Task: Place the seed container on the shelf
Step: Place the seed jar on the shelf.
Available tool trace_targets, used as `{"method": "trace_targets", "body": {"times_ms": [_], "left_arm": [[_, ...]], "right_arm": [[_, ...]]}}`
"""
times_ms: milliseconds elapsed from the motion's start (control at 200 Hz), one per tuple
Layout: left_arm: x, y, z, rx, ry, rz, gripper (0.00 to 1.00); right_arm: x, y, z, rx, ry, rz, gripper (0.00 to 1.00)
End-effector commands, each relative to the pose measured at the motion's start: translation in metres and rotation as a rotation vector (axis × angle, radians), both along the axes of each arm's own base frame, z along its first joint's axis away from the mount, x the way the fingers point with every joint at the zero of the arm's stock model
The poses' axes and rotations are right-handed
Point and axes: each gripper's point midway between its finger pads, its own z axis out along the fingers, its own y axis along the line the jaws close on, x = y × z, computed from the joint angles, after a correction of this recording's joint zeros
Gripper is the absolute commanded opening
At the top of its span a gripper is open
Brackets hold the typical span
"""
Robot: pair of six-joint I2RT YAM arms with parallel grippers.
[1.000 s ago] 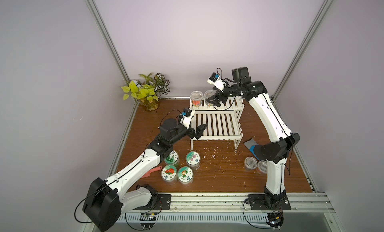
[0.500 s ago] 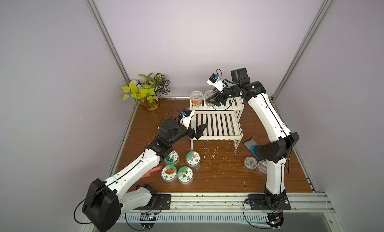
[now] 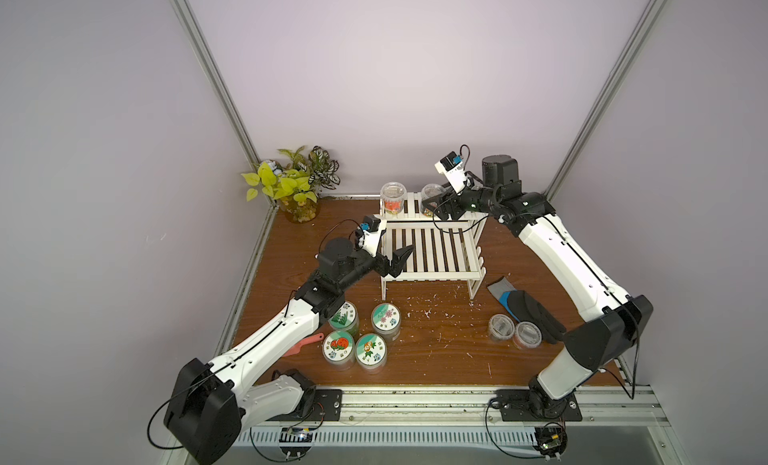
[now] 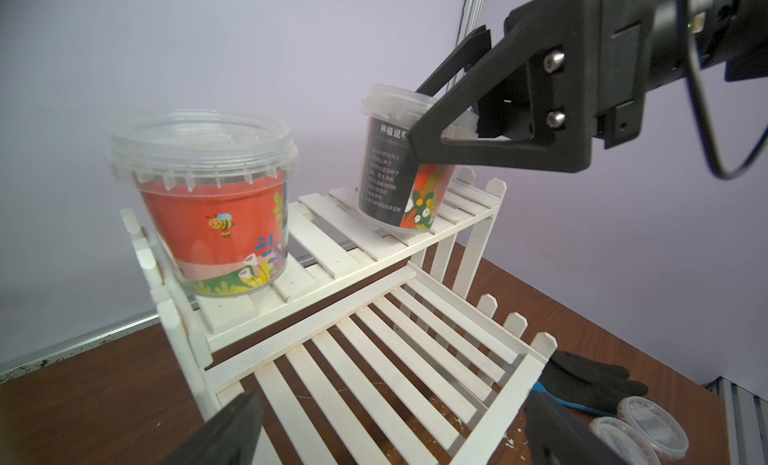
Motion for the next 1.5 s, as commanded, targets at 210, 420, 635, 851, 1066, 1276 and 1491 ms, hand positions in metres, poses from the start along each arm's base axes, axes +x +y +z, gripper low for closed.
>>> {"method": "trace_targets", "body": {"times_ms": [210, 420, 635, 851, 1066, 1276, 1491], "left_arm": [[0.001, 0.003, 0.017, -0.053, -0.035, 0.007, 1.0], [0.003, 0.002, 0.016, -0.045, -0.031, 0.01, 0.99], [0.003, 0.002, 0.015, -0.038, -0.031, 0.01, 1.0], [0.003, 0.003, 0.016, -0.031, -0.038, 0.012, 1.0], [0.004, 0.002, 0.015, -0.029, -0.036, 0.01, 1.0], [0.004, 0.001, 0.014, -0.026, -0.032, 0.007, 1.0], [0.005, 0.001, 0.014, -0.022, -0.032, 0.008, 0.99]], "right_arm": [[0.013, 0.005, 0.028, -0.007, -0.13, -0.085, 0.76], [0.016, 0.013, 0.021, -0.037, -0.128, -0.091, 0.76], [0.018, 0.023, 0.015, -0.064, -0.125, -0.072, 0.77], [0.016, 0.028, 0.012, -0.083, -0.127, -0.051, 0.79], [0.012, 0.033, 0.012, -0.095, -0.123, -0.014, 0.81], [0.01, 0.037, 0.011, -0.093, -0.121, 0.012, 0.81], [0.012, 0.037, 0.008, -0.097, -0.124, 0.013, 0.8]]}}
